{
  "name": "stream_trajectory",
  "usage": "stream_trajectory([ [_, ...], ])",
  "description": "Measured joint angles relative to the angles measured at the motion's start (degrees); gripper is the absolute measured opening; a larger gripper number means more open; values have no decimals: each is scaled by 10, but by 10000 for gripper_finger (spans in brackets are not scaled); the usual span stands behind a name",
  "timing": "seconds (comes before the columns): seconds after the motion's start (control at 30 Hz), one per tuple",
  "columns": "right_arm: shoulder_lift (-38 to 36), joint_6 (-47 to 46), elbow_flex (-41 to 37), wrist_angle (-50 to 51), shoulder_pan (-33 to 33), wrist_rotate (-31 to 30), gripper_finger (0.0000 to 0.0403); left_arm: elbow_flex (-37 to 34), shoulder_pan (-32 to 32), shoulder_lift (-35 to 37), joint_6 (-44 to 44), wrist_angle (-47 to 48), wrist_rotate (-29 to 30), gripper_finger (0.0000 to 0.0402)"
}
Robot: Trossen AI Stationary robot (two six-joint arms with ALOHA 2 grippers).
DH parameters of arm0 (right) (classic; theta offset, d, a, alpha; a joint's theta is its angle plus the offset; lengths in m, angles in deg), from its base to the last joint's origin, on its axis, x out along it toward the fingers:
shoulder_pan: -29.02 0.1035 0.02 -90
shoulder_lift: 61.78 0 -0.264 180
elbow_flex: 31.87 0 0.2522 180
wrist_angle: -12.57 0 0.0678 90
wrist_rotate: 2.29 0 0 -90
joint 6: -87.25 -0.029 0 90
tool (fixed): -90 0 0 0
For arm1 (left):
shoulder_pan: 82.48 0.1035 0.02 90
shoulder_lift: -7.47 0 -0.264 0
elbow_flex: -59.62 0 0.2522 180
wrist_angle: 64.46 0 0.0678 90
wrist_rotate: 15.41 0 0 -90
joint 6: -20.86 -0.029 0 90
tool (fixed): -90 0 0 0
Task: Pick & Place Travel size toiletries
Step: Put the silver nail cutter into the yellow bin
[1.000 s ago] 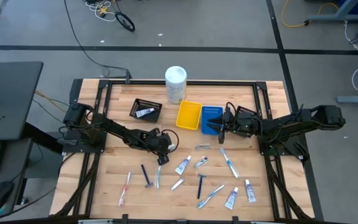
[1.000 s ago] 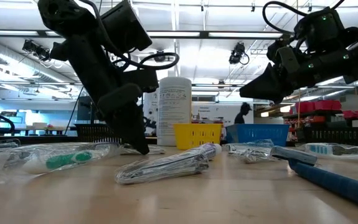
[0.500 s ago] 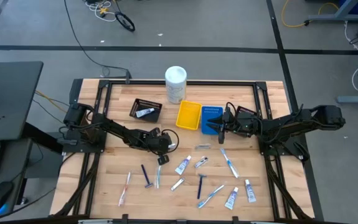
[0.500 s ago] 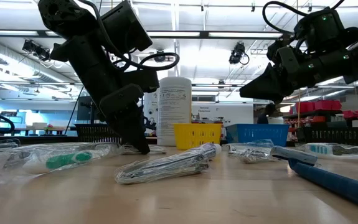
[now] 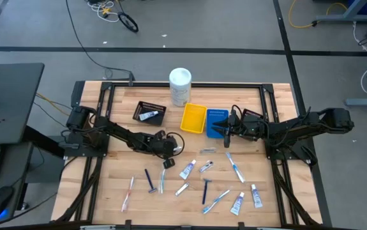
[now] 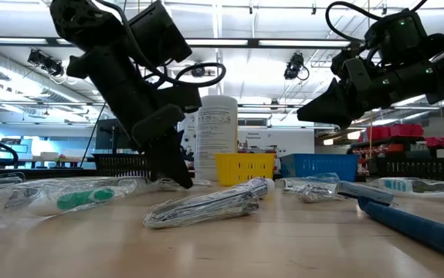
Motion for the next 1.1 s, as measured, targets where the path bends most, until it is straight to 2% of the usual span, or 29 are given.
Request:
stream_trajectory([
  [0.27, 0, 0, 0, 0, 0, 0, 108, 9, 5, 0, -66, -60, 1, 77],
  [0.47, 0, 0, 0, 0, 0, 0, 108, 64, 25, 1, -152, -61, 24, 83],
  [0.77, 0, 0, 0, 0, 0, 0, 108, 146, 100, 2, -283, -23, 6, 77],
  [0.83, 0, 0, 0, 0, 0, 0, 108, 153, 122, 2, -316, -22, -22, 81],
  [1.0, 0, 0, 0, 0, 0, 0, 108, 155, 176, -2, -368, -35, -134, 81],
  [1.1, 0, 0, 0, 2, 0, 0, 108, 157, 203, -14, -372, -47, -165, 79],
])
